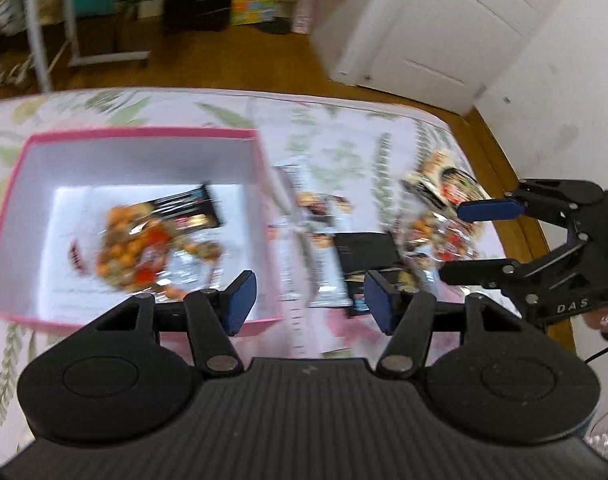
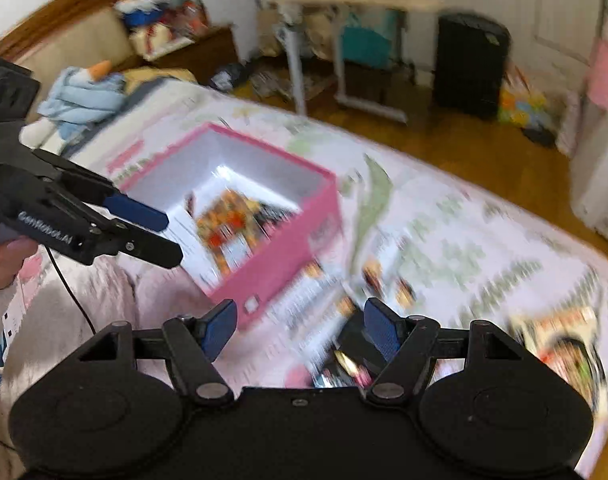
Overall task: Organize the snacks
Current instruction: 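Grasp a white wafer bar from the pile with the right tool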
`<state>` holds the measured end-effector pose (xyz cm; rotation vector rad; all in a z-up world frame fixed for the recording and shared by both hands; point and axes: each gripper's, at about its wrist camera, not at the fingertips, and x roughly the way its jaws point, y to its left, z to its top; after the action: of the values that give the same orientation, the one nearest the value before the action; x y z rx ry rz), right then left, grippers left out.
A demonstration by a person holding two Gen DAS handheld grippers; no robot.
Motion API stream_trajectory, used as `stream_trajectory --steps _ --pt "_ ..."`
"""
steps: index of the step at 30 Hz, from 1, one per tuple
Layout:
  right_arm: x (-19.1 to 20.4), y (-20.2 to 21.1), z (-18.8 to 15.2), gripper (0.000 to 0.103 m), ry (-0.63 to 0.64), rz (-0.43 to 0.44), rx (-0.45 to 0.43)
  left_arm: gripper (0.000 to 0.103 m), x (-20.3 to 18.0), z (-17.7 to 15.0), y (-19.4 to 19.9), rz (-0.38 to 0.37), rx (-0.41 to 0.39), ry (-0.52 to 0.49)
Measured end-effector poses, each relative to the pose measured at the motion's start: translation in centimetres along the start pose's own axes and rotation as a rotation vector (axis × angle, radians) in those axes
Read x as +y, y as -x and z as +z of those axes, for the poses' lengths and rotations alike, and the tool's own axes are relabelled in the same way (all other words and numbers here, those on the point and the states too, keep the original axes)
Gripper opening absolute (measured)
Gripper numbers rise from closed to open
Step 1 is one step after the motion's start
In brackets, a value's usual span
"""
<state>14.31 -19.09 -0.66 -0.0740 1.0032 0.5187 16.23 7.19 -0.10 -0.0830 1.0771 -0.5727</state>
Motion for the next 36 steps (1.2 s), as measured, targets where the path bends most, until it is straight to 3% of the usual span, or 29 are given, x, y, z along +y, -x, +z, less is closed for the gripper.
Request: stream_trajectory --steps 5,8,13,17,20,24,27,31,34,36 --pt "-1.7 -0.1 -0.8 0.075 -0.013 -0.06 0.124 0.057 -5.2 1.2 -2.2 -0.031 -0.005 -0.086" --pt "-2.7 -0.9 -2.4 0.074 -0.013 -0.035 0.146 0.057 -7.2 1.4 -4.0 -0.038 -0.027 -0.103" --pt "-4.9 -2.7 -7.0 0.07 -0.062 -0.01 0.079 0.057 -8.1 0.5 -8.3 -0.01 0.003 -0.086" --pt "-7.8 -4.3 -10.7 0.055 -0.258 -0.008 0.036 0.057 -7.6 -1.4 -11.5 0.05 0.009 -0.101" --pt "-8.8 -4.7 -12.9 0.054 -0.377 -0.008 -0.033 0.057 -6.7 -2.9 -13.1 0.072 -0.006 -0.102" --pt "-7.6 -5.9 -14.5 0.054 -0.361 -0.081 -0.105 0.057 -5.7 -4.3 -15.4 0.082 -0.001 -0.111" --pt "-6.5 -7.0 -15.2 0.053 -0.33 -0.183 -0.127 0.057 -5.2 -4.7 -17.1 0.148 -0.002 -0.116" --pt "-5.9 -8.2 -16.0 0.053 -0.299 -0.286 -0.14 0.057 -4.1 -5.3 -18.8 0.089 0.043 -0.047" --pt "-6.4 -8.5 -16.6 0.046 -0.347 -0.282 -0.142 0.057 -4.0 -5.6 -19.2 0.075 0.003 -0.041" --pt "-6.4 -8.5 -16.6 0.036 -0.338 -0.304 -0.147 0.057 -4.1 -5.8 -19.5 0.075 -0.028 -0.046"
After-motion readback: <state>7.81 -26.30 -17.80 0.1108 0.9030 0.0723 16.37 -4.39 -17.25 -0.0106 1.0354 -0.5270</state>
